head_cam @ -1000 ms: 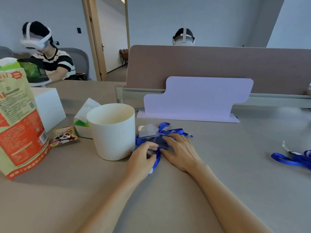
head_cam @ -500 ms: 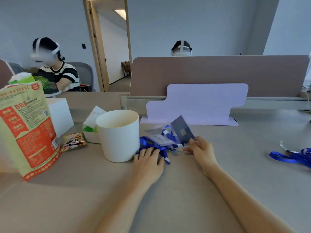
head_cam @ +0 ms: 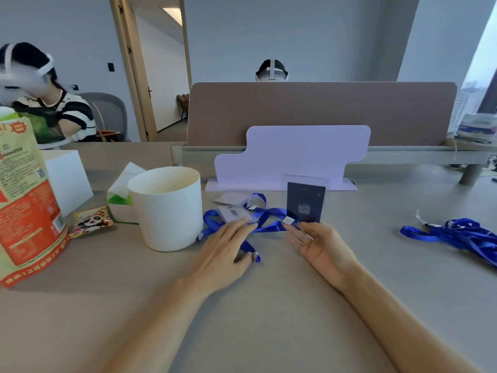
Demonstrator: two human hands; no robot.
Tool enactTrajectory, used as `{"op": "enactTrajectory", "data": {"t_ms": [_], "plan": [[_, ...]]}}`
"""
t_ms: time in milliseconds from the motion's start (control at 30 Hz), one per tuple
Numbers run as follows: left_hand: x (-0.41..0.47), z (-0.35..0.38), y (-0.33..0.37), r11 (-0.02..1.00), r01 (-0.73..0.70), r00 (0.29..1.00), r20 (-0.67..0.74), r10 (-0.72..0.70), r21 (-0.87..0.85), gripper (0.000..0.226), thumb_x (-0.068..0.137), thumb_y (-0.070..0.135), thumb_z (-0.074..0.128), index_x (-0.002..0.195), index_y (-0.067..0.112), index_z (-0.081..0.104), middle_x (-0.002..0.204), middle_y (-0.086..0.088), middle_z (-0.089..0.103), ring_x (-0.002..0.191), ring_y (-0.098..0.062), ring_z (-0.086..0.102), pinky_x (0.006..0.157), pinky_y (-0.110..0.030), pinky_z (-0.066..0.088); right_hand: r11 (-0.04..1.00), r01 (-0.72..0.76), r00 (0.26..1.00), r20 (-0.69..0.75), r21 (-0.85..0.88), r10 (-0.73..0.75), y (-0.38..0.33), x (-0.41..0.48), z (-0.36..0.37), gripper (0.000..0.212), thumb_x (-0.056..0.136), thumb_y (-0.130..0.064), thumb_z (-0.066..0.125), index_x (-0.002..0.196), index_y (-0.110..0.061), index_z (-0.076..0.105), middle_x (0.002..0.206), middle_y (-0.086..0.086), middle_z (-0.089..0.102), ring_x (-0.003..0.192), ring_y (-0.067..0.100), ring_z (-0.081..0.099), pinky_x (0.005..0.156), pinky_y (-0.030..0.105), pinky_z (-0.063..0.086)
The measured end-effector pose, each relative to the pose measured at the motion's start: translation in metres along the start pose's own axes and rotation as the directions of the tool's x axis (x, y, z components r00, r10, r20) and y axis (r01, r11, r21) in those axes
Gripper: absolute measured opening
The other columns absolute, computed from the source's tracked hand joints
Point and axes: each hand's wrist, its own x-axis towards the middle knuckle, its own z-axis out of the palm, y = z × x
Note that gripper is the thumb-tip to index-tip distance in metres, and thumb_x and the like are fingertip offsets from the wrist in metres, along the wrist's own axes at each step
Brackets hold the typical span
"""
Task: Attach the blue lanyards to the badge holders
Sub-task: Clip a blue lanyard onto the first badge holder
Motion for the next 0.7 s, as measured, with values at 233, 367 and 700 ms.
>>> {"op": "enactTrajectory", "data": {"t_ms": [233, 367, 700], "plan": [[0.024, 0.012, -0.006, 0.975, 0.218, 0.965, 0.141, -0.222, 0.046, 0.050, 0.099, 0.044, 0.031, 0.147, 0.030, 0.029, 0.156, 0.014, 0.025, 0.143, -0.009, 0.023, 0.115, -0.034, 0.018, 0.990, 0.070, 0.995, -0.073, 0.126, -0.061, -0.011, -0.003, 0.001, 0.018, 0.090, 0.005, 0.047, 0.101, -0.006, 0.056, 0.081, 0.005, 0.072, 0.093, 0.026, 0.069, 0.088, 0.034, 0.055], [0.044, 0.019, -0.012, 0.951, 0.310, 0.951, 0.022, -0.310, 0.006, 0.041, 0.094, 0.034, 0.043, 0.134, 0.023, 0.038, 0.144, 0.004, 0.043, 0.133, -0.019, 0.039, 0.106, -0.037, 0.028, 0.992, 0.045, 0.987, -0.158, 0.119, -0.026, -0.014, 0.002, -0.006, 0.016, 0.089, 0.004, 0.044, 0.093, -0.004, 0.058, 0.072, 0.005, 0.069, 0.080, 0.023, 0.065, 0.079, 0.032, 0.052], [0.056, 0.024, -0.026, 0.926, 0.330, 0.944, -0.051, -0.327, 0.183, 0.034, 0.091, 0.033, 0.053, 0.125, 0.025, 0.052, 0.129, -0.001, 0.042, 0.119, -0.026, 0.044, 0.089, -0.035, 0.036, 0.964, 0.138, 0.977, -0.192, 0.229, -0.094, -0.024, 0.011, -0.021, 0.012, 0.095, -0.015, 0.057, 0.106, -0.012, 0.058, 0.094, 0.003, 0.063, 0.083, 0.016, 0.064, 0.087, 0.028, 0.051]]}}
